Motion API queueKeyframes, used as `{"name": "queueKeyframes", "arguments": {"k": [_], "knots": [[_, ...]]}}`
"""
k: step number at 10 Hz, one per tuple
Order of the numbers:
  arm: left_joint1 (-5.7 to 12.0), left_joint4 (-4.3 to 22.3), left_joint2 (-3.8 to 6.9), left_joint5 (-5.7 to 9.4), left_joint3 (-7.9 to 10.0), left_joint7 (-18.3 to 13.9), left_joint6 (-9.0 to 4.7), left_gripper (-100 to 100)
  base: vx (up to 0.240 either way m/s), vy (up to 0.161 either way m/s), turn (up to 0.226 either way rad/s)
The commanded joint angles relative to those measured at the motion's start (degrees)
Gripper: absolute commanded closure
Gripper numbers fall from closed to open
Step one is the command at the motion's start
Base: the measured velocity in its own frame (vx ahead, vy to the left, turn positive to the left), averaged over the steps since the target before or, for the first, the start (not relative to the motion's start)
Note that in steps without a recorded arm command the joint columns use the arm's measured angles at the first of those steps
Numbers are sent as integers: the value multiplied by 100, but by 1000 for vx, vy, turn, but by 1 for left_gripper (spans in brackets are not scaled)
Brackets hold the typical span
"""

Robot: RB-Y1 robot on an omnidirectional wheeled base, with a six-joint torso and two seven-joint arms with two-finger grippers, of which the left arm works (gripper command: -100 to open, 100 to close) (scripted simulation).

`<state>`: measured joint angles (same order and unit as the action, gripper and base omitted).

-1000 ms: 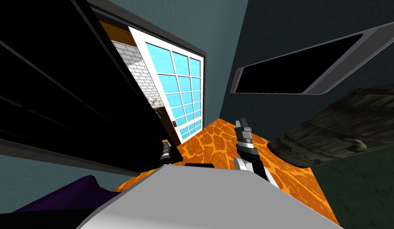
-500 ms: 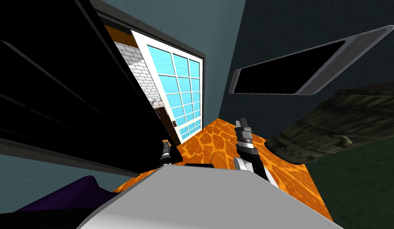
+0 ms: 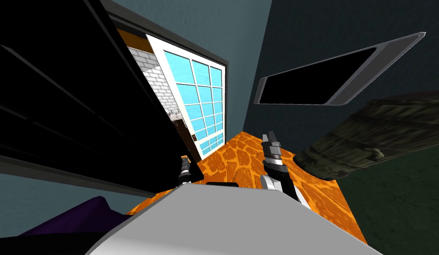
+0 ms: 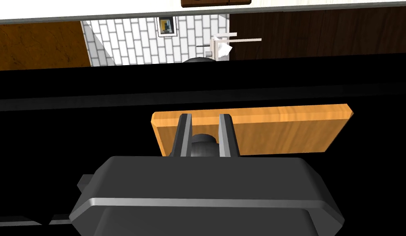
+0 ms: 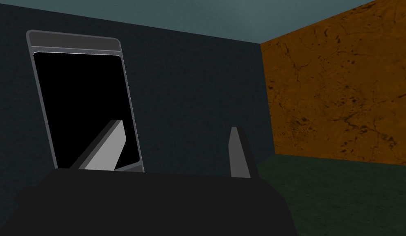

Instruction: Pull the door open

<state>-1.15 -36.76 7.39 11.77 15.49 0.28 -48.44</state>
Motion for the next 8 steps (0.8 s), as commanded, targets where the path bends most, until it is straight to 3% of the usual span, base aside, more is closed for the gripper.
{"name": "queueKeyframes", "arguments": {"k": [1, 4, 6, 7, 8], "knots": [[-65, 90, 150, 128, 97, -234, 10, 100, -33, 8, -72], [-13, 120, 183, 234, 3, -680, -4, 100, -62, 28, -89], [-13, 120, 183, 234, 3, -709, -4, 100, -42, 12, -24], [12, 136, 200, 287, -44, -947, -11, 100, -30, 16, -55], [12, 136, 200, 287, -44, -947, -11, 100, -42, -3, -34]]}}
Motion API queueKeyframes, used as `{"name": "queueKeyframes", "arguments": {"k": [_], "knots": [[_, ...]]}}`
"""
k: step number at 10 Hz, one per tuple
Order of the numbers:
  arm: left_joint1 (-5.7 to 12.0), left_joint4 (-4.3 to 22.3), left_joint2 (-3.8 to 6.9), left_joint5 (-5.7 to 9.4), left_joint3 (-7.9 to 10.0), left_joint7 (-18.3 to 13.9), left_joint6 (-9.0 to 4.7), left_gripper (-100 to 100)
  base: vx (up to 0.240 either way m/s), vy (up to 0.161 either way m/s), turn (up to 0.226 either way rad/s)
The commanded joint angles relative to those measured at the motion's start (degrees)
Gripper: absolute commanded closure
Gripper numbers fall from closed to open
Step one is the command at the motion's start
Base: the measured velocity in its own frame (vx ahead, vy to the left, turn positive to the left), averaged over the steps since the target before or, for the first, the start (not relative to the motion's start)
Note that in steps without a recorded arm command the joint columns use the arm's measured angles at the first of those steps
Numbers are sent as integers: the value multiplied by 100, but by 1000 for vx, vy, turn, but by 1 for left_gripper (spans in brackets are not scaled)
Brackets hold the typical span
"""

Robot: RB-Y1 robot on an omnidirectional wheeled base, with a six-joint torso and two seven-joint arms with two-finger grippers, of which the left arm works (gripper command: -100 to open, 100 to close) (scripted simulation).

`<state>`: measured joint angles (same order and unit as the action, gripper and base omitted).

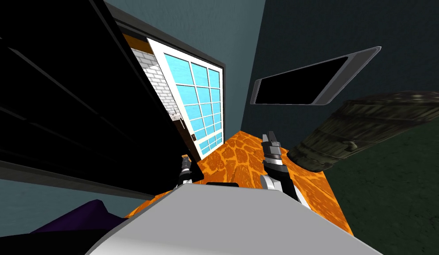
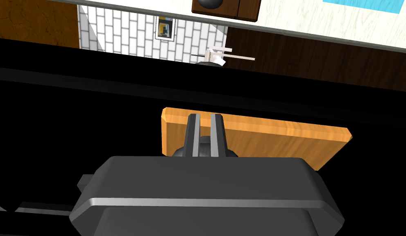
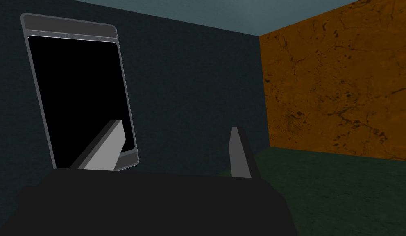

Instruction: Pull the door open

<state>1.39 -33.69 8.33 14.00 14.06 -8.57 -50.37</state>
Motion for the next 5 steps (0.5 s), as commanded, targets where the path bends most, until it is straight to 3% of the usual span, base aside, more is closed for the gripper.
{"name": "queueKeyframes", "arguments": {"k": [1, 5], "knots": [[-241, -171, 105, 64, 99, -63, 182, 100, -28, -5, -2], [-241, -171, 105, 64, 99, -63, 182, 100, 0, 1, 5]]}}
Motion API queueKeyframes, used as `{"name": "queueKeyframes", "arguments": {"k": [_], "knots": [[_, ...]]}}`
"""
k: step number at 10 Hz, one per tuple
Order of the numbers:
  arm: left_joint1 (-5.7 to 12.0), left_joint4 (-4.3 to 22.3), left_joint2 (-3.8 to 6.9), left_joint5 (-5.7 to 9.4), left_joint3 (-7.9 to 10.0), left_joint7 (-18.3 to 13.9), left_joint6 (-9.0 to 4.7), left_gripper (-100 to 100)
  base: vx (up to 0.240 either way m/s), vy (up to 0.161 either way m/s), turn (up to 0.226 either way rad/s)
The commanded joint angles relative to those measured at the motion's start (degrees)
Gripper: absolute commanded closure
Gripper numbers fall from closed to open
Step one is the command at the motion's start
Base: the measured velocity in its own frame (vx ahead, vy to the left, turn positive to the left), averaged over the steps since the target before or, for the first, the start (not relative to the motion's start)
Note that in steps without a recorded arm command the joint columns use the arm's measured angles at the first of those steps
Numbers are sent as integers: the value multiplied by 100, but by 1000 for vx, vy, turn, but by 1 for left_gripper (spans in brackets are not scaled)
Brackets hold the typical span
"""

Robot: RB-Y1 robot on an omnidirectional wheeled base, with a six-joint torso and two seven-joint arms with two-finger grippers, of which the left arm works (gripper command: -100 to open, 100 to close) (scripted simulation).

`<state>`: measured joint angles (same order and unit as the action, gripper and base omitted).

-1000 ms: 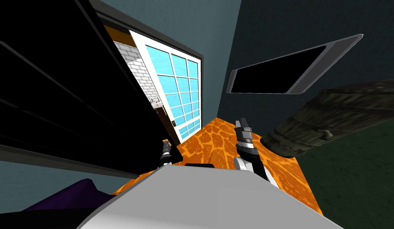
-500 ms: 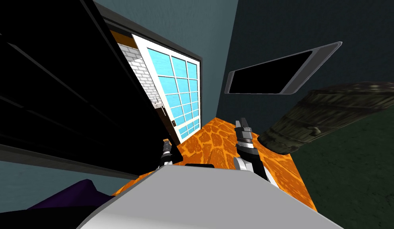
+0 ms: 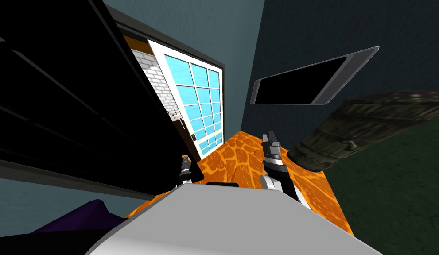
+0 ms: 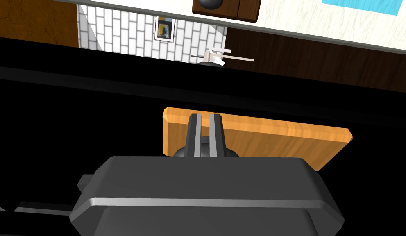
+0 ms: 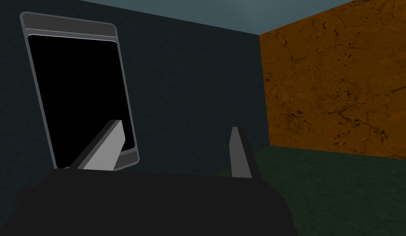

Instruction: Pull the door open

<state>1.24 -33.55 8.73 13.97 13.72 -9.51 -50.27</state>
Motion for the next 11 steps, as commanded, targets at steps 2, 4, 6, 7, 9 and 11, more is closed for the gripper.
{"name": "queueKeyframes", "arguments": {"k": [2, 4, 6, 7, 9, 11], "knots": [[-200, -171, 82, 119, 86, -206, 166, 100, -18, 7, -28], [-200, -171, 82, 119, 86, -206, 166, 100, -33, 11, -38], [-200, -171, 82, 119, 86, -206, 166, 100, -7, -6, 4], [-200, -171, 82, 119, 86, -206, 166, 100, 2, 7, -13], [-200, -171, 82, 119, 86, -206, 166, 100, 2, -8, 10], [-129, -40, 82, 119, 86, -206, 166, 100, 0, -4, 0]]}}
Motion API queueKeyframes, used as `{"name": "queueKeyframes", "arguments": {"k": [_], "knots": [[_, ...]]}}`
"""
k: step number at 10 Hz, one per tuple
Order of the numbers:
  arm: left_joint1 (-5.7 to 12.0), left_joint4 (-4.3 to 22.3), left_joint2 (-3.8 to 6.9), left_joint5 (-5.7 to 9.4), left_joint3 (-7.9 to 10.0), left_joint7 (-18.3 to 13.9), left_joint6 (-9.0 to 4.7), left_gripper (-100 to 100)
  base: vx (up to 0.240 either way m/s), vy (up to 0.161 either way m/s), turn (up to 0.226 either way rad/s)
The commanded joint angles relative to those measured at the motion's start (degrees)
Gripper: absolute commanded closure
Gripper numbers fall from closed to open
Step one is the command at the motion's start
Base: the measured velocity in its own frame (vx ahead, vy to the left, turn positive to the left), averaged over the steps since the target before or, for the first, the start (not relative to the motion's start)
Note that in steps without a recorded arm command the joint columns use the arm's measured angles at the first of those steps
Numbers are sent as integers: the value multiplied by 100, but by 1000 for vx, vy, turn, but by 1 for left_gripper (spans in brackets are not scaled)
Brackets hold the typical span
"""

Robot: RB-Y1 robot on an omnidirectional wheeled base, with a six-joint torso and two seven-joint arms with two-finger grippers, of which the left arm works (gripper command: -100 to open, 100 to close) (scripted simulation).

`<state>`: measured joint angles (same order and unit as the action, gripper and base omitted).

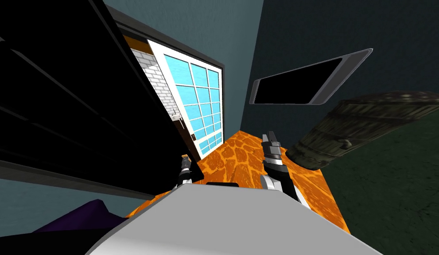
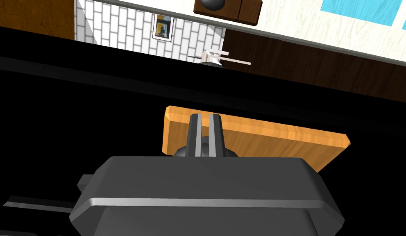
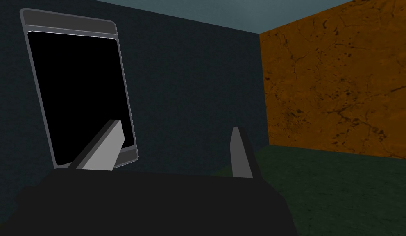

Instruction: Pull the door open

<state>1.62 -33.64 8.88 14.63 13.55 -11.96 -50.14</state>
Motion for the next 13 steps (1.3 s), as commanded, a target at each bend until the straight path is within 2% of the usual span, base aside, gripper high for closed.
{"name": "queueKeyframes", "arguments": {"k": [1, 2, 5, 9, 10, 12, 13], "knots": [[3, 0, 14, 29, -31, -164, -1, 100, -25, -11, -72], [20, -93, -24, 75, -53, -227, 19, -100, -59, -11, -122], [36, -117, -41, 223, -96, -600, 13, -100, -78, 11, -87], [66, -167, -75, 519, -181, -1250, 0, -100, -102, 32, -74], [66, -167, -75, 519, -181, -1316, 0, -100, -87, 39, -14], [85, -197, -95, 697, -232, -1675, -7, -100, -75, 36, -98], [85, -197, -95, 697, -232, -1725, -7, -100, -53, 19, -62]]}}
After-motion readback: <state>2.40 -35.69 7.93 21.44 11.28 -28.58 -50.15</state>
